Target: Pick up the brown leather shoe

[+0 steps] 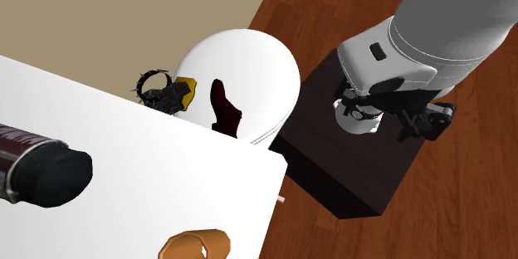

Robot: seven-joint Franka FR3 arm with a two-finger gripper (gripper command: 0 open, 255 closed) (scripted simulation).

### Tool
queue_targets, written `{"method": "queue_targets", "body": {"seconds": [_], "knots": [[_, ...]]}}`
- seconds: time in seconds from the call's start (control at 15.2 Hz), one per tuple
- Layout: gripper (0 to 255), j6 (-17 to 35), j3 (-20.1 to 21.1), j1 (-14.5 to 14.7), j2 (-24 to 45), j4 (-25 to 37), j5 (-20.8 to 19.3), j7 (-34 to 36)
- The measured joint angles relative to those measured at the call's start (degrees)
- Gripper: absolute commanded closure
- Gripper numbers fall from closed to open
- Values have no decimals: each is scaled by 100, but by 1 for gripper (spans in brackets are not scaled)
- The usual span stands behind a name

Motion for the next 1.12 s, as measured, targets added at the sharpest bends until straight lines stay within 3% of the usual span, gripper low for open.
{"method": "queue_targets", "body": {"seconds": [0.4, 1.12], "knots": [[0, 175, -513, -29, -219, -457, -442, -848], [0, 1065, -2190, -120, 166, -967, -1800, -3294]]}}
